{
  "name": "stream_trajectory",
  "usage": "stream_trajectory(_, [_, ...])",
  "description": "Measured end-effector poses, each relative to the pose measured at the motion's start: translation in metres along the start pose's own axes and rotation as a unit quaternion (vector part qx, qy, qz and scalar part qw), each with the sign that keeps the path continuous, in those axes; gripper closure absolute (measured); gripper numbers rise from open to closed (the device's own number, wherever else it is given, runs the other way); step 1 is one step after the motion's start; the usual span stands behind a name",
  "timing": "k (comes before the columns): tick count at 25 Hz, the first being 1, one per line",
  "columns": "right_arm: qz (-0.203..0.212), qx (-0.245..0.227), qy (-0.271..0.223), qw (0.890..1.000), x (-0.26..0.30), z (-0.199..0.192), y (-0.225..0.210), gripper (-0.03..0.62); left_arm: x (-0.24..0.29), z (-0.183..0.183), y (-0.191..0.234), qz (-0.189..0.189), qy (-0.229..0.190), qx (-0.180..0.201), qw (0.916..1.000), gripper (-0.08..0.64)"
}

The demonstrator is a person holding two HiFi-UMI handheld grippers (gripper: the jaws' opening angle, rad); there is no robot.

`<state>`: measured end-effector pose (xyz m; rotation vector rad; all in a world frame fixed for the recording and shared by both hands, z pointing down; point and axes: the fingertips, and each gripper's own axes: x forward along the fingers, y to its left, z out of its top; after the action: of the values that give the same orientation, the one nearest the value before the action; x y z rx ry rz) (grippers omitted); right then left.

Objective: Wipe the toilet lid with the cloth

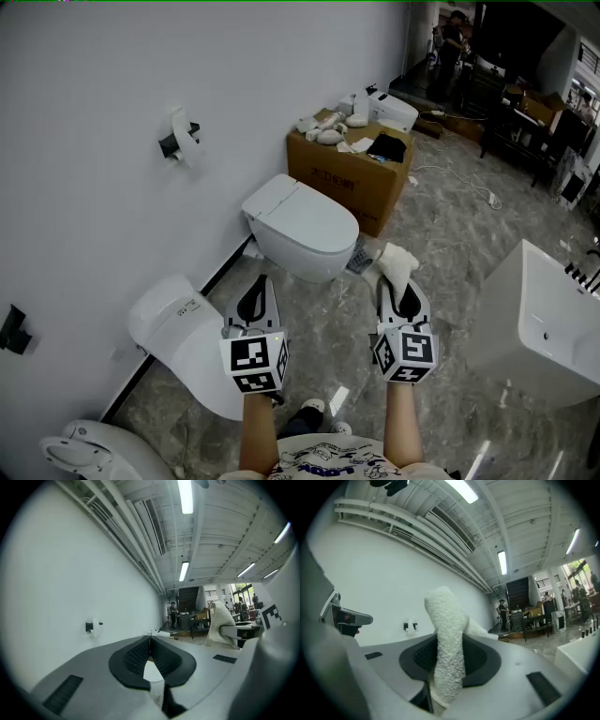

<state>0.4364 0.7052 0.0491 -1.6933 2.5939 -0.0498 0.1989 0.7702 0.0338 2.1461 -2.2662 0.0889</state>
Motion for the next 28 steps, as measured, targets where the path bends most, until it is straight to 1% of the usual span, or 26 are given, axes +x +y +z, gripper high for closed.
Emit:
stream_trajectory(13, [-0.005,0.006,-0.001,1.0,0.016,-0.004,0.003,0.475,0.015,-0.002,0.013,0.001,0.0,-0.003,1.0,0.555])
stream_trajectory(20, [-0.012,0.011,-0.002,1.0,0.046,-0.007,0.007,0.474,0.044,-0.001,0.032,-0.007,-0.003,-0.005,1.0,0.555])
stream_trajectory(28, [-0.022,0.015,0.009,1.0,0.075,-0.026,0.021,0.474,0.074,-0.009,0.059,-0.019,-0.002,0.001,0.9998,0.555])
